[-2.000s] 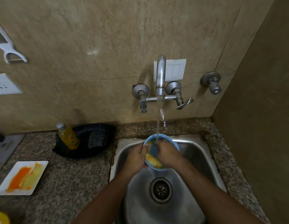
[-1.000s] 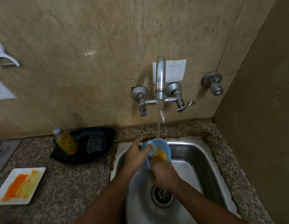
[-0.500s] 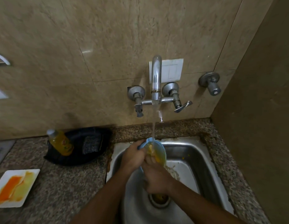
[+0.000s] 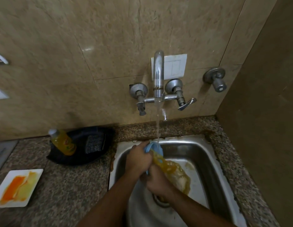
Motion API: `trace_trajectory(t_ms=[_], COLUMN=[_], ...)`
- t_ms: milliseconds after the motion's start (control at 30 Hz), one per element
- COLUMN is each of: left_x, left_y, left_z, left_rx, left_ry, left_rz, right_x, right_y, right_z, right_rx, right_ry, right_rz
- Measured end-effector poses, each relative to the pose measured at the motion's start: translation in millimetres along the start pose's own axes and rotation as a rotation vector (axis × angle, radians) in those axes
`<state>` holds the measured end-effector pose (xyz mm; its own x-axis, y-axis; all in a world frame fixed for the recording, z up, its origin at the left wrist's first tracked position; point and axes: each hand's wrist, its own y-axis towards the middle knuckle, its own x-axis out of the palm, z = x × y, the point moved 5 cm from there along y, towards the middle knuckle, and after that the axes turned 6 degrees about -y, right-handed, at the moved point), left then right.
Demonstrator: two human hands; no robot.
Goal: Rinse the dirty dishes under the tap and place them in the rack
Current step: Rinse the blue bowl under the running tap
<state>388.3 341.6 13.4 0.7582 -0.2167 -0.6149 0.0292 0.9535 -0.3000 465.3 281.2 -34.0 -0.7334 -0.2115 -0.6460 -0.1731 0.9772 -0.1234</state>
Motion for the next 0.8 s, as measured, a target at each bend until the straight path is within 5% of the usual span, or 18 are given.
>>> trace_trajectory(t_ms=[133,300,433,600,667,800], left_x=[0,-5,-3,3,15,6], left_y=[-1,13,15,14,1,-15], left_z=[6,17,14,-5,-13,-12], left_rx=[0.014,0.027,-0.005,-0.143,-0.097,-0.001], left_ry=[0.097,0.232,0.185,-0.329,-0.349,-0.236], left_rz=[-0.117,-0.179,-0.301,-0.195,-0.187,0.12], right_x=[-6,4,-8,-18,-25,-8], right_y=[-5,-10,-9,2,2,-7], right_z=[33,19,47,35,24,-14], right_rx=[-0.233,-0.316,-0.437,-0.202,-0.111,-0.07], right_ry=[-0.34,-0.332,-0.6,-0.498,-0.339,-0.038], right_rz=[-0.016,-0.076,0.0,0.045,0.083,0.056])
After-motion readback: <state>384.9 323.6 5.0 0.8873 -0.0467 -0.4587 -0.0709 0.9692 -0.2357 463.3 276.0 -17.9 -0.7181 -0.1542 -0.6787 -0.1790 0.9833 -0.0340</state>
